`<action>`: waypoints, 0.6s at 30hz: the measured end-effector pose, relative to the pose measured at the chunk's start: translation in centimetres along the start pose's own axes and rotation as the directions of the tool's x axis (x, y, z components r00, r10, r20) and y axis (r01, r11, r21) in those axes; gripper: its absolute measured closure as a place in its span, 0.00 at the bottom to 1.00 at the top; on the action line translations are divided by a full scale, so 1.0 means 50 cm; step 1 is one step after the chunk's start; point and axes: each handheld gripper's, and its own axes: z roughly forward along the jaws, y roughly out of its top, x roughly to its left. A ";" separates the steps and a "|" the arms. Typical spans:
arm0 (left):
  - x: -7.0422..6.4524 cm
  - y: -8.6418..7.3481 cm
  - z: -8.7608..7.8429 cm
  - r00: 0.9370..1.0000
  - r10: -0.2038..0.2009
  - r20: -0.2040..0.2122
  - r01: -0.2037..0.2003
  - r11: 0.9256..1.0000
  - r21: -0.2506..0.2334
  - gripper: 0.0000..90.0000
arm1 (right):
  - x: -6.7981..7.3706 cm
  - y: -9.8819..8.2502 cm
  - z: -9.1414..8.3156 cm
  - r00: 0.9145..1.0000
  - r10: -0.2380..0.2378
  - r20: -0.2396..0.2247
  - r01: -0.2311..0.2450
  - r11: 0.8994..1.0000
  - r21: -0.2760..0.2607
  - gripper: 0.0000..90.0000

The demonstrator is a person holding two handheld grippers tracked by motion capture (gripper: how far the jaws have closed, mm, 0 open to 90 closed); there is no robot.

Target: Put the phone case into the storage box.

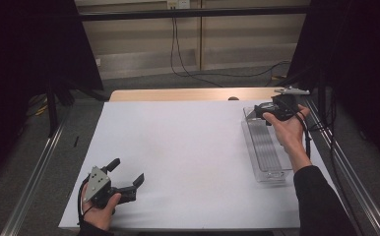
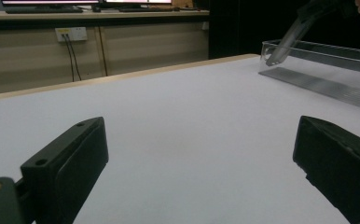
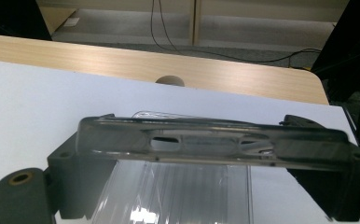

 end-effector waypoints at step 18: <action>0.002 -0.003 0.002 1.000 -0.005 0.006 0.005 1.000 0.006 0.04 | 0.008 -0.001 0.034 0.998 0.039 0.047 -0.039 0.999 -0.004 0.13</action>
